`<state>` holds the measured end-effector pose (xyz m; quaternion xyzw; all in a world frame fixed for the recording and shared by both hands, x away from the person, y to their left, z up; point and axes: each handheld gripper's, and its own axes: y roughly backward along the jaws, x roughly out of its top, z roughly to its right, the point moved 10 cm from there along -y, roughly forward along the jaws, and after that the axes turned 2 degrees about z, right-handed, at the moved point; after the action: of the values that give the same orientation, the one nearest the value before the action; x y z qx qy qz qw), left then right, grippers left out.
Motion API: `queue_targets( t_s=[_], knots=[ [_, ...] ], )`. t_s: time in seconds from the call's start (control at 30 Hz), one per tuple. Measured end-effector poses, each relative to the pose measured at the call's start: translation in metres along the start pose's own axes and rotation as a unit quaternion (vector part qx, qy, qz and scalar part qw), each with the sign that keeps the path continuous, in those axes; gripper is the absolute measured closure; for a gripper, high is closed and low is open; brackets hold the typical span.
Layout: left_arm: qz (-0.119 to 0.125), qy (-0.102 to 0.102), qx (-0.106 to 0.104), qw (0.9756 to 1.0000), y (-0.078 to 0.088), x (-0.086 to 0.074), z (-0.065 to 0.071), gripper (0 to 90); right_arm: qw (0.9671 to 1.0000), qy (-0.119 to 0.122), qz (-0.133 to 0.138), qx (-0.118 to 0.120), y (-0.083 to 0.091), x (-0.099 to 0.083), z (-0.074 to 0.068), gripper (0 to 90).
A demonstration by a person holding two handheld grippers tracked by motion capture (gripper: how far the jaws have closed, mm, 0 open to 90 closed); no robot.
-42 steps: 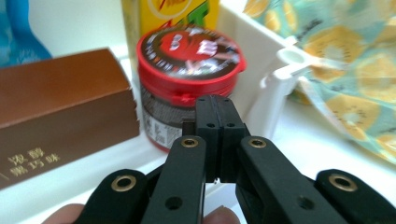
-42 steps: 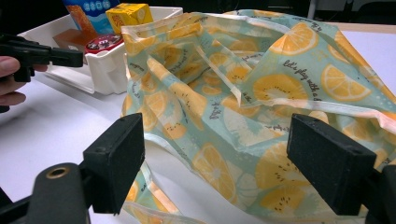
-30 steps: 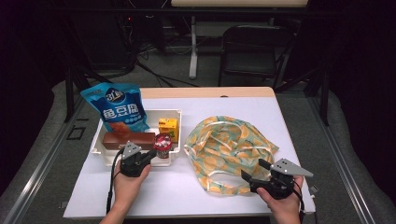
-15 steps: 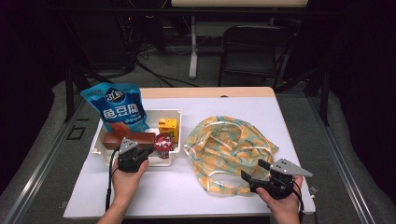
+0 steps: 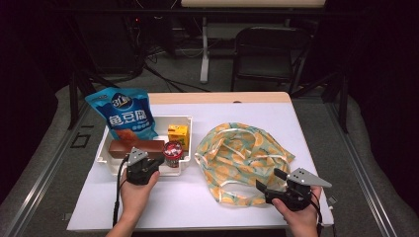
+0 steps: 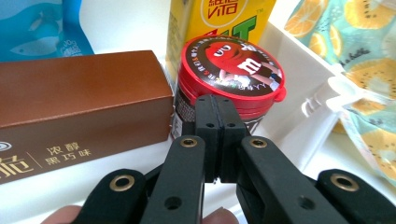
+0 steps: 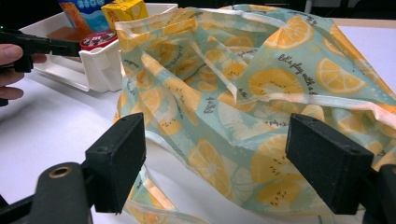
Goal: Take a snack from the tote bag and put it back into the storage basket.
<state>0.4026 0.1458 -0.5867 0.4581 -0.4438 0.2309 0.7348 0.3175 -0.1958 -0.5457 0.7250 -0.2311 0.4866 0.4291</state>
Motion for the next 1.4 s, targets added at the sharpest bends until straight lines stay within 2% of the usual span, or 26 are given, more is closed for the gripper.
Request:
queue_targets(
  t_s=[0.1, 0.4, 0.67, 0.77, 0.87, 1.03, 1.1, 1.17, 1.23, 1.27, 1.33, 1.37, 1.4],
  knots=[
    [-0.002, 0.004, 0.005, 1.0, -0.001, 0.001, -0.004, 89.6, 1.0, -0.006, 0.003, -0.002, -0.001, 0.0, 0.002, 19.9],
    [-0.007, 0.019, 0.01, 0.9997, -0.008, 0.006, -0.009, 89.1, 1.0, -0.002, -0.003, -0.003, -0.002, -0.001, 0.001, 19.9],
    [-0.009, 0.026, -0.001, 0.9996, -0.016, 0.008, -0.004, 89.4, 1.0, -0.002, -0.003, -0.003, -0.002, -0.002, 0.002, 19.9],
    [-0.009, 0.021, -0.004, 0.9997, -0.017, 0.008, 0.0, 89.7, 1.0, -0.004, -0.003, -0.002, -0.002, -0.002, 0.003, 19.9],
    [-0.01, 0.027, -0.006, 0.9996, -0.017, 0.008, 0.0, 90.0, 1.0, -0.003, 0.0, -0.003, -0.002, -0.001, 0.003, 19.9],
    [-0.007, 0.025, -0.006, 0.9997, -0.014, 0.007, -0.001, 89.9, 1.0, -0.004, 0.002, -0.001, -0.003, -0.001, 0.003, 19.8],
    [0.005, 0.02, -0.006, 0.9998, -0.011, 0.009, 0.0, 82.2, 1.0, -0.002, 0.004, -0.004, -0.002, 0.0, 0.004, 19.7],
    [0.024, 0.011, -0.006, 0.9996, -0.006, 0.012, -0.002, 69.3, 1.0, -0.005, 0.004, -0.005, -0.001, 0.0, 0.005, 19.7],
    [0.041, 0.015, -0.013, 0.999, 0.001, 0.014, -0.003, 59.4, 1.0, -0.003, 0.002, -0.005, 0.0, -0.001, 0.007, 19.7],
    [0.045, 0.017, -0.011, 0.9988, 0.004, 0.015, -0.003, 55.5, 1.0, -0.002, 0.002, -0.005, 0.001, -0.001, 0.008, 19.6],
    [0.048, 0.007, -0.011, 0.9988, 0.013, 0.016, -0.004, 47.1, 1.0, -0.003, 0.001, -0.005, 0.001, -0.001, 0.008, 19.5],
    [0.048, 0.007, -0.011, 0.9988, 0.013, 0.016, -0.004, 38.0, 1.0, -0.003, 0.001, -0.005, 0.001, -0.001, 0.008, 19.5],
    [0.046, -0.002, -0.014, 0.9988, 0.019, 0.016, -0.003, 34.1, 1.0, -0.002, 0.006, -0.005, 0.001, 0.0, 0.007, 19.1]
  ],
)
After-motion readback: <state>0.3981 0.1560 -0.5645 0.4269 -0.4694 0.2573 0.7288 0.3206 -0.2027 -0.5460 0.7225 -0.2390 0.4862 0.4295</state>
